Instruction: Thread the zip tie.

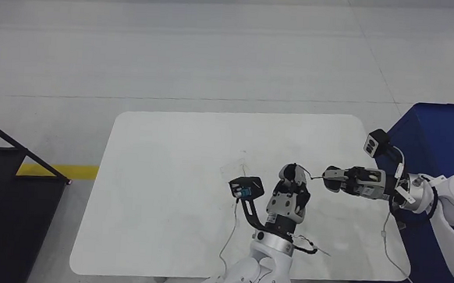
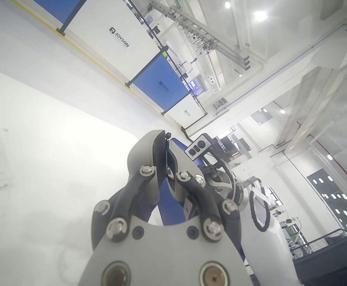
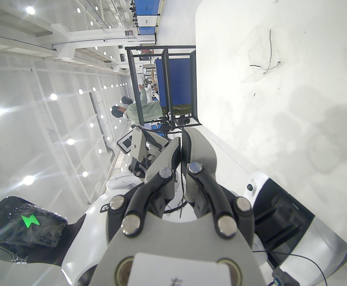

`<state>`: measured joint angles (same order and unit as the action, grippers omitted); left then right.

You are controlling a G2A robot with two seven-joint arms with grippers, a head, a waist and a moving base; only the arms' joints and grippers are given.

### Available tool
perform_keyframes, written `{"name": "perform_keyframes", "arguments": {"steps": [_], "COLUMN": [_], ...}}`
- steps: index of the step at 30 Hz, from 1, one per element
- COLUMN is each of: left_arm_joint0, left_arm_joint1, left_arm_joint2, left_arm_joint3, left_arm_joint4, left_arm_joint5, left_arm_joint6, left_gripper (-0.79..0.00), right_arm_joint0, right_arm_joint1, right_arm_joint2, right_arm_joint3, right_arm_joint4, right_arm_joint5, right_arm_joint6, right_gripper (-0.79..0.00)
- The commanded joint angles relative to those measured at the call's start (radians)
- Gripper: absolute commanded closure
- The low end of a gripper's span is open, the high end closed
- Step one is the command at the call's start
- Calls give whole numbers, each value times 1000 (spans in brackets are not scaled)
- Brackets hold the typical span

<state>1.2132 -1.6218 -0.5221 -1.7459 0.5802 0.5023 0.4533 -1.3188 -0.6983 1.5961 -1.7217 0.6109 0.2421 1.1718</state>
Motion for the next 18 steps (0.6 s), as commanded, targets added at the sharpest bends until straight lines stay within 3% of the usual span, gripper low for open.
{"name": "perform_keyframes", "arguments": {"steps": [1,18], "left_arm_joint0": [1,12], "left_arm_joint1": [-2,-14], "left_arm_joint2": [-2,-17], "left_arm_joint3": [1,16], "left_arm_joint4": [3,8], "left_arm_joint5": [4,84], "left_arm_joint6": [-4,4], "left_gripper": [0,0], "right_arm_joint0": [-8,-29], "right_arm_joint1": [-3,-7], "right_arm_joint2": [-2,16], "right_arm_joint3": [-6,0], "right_arm_joint4": [11,25], "right_arm_joint5": [-7,-31], "right_arm_joint6": [-24,-23], "right_gripper": [0,0]}}
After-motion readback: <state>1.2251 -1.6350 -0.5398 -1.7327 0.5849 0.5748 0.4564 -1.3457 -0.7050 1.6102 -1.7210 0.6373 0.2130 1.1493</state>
